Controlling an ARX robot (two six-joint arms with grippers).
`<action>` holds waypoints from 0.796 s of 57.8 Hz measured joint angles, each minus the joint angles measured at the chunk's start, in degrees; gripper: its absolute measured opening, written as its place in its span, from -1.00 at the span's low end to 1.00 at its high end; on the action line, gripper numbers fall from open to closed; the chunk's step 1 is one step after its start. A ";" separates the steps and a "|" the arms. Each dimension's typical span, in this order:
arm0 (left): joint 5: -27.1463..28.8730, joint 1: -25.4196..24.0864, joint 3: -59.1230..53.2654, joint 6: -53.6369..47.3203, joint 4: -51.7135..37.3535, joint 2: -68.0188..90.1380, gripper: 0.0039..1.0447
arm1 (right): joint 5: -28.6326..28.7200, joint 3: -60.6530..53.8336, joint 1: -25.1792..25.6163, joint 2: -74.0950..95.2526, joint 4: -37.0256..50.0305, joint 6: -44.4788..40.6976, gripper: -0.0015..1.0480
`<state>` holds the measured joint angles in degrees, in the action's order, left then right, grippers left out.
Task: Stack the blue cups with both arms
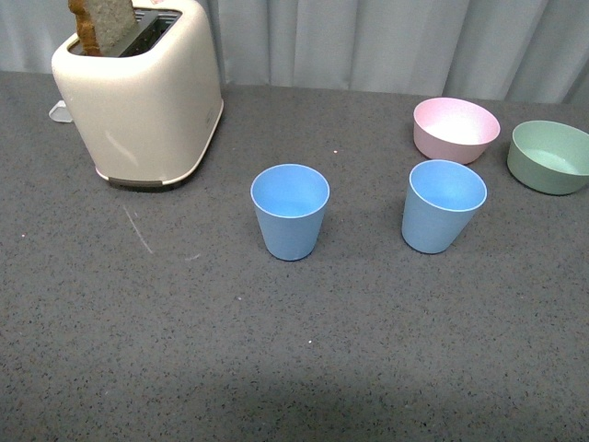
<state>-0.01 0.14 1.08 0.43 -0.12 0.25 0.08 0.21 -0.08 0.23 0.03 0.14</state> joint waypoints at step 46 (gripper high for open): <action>0.00 0.00 0.00 -0.11 0.00 0.00 0.88 | 0.68 23.04 -1.84 74.07 22.97 -3.34 0.81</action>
<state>-0.01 0.14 1.08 0.32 -0.12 0.25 0.75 23.24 -1.91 74.30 23.00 -3.20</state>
